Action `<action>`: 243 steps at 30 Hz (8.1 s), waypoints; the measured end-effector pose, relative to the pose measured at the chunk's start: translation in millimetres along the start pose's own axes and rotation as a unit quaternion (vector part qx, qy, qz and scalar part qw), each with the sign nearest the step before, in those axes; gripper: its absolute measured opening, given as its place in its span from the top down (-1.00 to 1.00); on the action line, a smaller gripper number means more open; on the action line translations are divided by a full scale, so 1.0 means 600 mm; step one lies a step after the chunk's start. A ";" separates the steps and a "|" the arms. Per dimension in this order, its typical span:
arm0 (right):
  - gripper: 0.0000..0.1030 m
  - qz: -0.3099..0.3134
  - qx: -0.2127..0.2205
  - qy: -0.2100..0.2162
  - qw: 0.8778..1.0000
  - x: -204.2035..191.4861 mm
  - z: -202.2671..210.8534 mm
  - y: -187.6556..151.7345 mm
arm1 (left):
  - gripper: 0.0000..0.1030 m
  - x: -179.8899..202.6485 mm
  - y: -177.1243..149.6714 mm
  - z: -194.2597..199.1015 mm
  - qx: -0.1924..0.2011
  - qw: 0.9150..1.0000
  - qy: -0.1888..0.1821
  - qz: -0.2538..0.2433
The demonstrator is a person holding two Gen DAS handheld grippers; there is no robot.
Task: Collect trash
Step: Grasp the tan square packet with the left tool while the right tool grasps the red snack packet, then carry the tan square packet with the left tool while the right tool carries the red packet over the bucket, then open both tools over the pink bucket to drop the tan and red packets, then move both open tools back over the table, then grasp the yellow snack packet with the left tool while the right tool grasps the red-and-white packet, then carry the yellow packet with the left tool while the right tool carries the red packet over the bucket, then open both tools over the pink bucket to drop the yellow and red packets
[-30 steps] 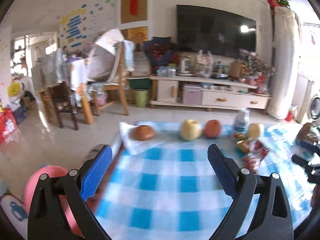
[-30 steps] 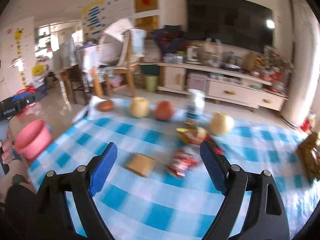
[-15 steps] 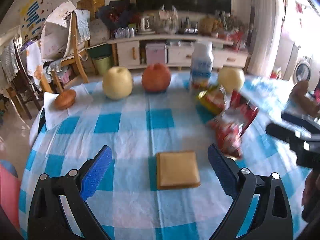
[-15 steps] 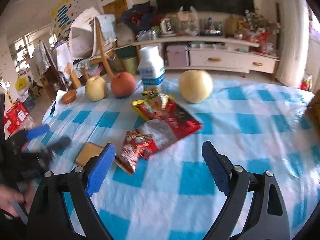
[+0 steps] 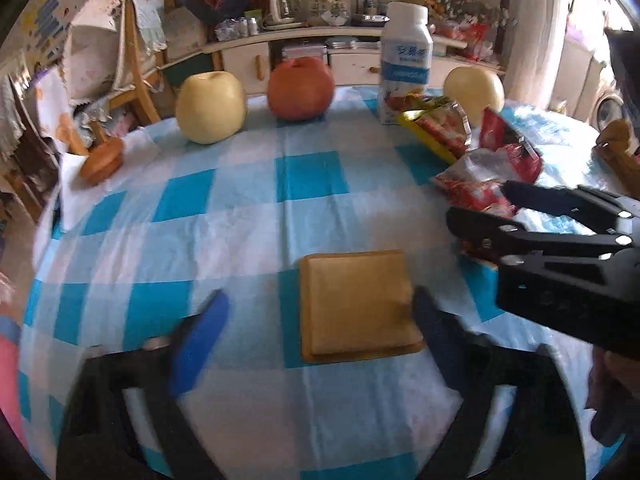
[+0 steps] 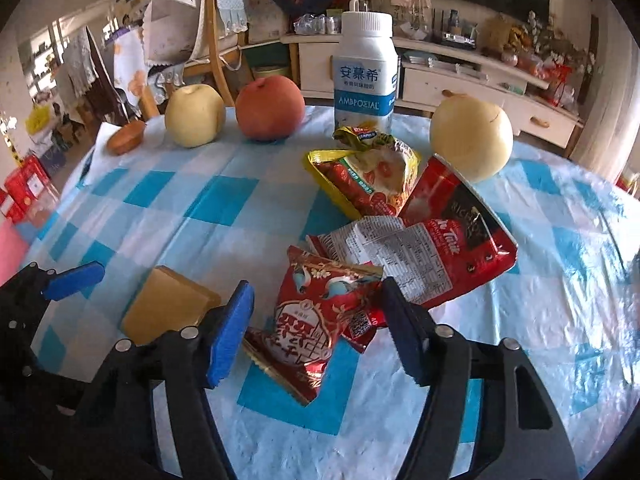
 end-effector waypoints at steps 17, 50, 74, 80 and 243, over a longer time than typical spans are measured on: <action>0.19 0.007 0.015 0.003 1.000 0.012 0.034 -0.008 | -0.83 0.040 -0.007 -0.025 -0.039 0.999 -0.016 -0.008; 0.19 0.074 0.083 0.073 0.991 -0.171 0.141 0.063 | -0.09 -0.173 0.003 0.192 0.074 0.995 0.033 0.056; 0.19 0.324 0.055 0.257 0.909 -0.981 0.126 0.104 | -0.11 -0.809 -0.259 0.384 0.082 0.937 0.201 0.274; 0.05 0.323 0.032 0.249 0.912 -0.999 0.088 0.094 | -0.18 -0.829 -0.278 0.349 0.066 0.935 0.194 0.290; -0.08 0.270 0.075 0.294 0.914 -0.969 0.170 0.111 | -0.55 -0.806 -0.262 0.379 0.105 0.944 0.162 0.268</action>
Point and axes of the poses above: each gripper's, at about its wrist camera, not at the fingertips, and z roughly against the way its jaws point, x to its right, y to its top, the point moved 10 cm from there along -z, roughly the way its jaws point, and after that the axes turned 4 degrees about -x, right-handed, at the moved point
